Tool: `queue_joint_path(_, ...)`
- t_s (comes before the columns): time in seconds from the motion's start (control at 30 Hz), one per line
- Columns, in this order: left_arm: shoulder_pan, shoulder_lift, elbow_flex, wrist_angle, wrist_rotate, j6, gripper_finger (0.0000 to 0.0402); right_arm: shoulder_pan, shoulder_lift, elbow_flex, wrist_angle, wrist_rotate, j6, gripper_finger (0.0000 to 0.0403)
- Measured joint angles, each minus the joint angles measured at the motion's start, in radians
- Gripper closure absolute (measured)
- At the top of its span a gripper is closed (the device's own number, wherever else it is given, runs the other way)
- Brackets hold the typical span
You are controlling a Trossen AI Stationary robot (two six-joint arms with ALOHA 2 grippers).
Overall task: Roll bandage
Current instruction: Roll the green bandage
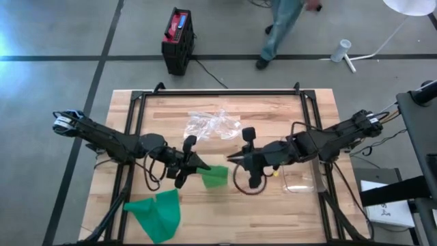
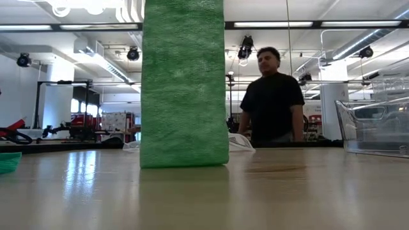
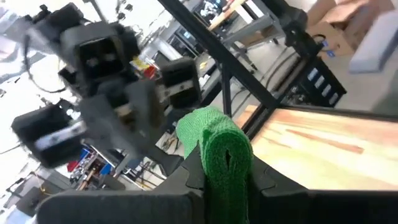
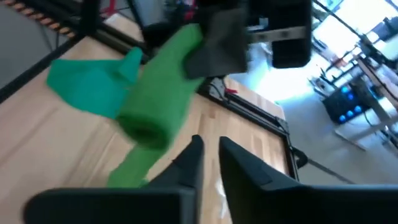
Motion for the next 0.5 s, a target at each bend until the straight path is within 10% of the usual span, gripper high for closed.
queue_joint_path(0.5,0.134,-0.072,0.0,0.032,-0.196,-0.647,0.0374,0.086,-0.003,0.019,0.088,0.302,-0.345,0.0207)
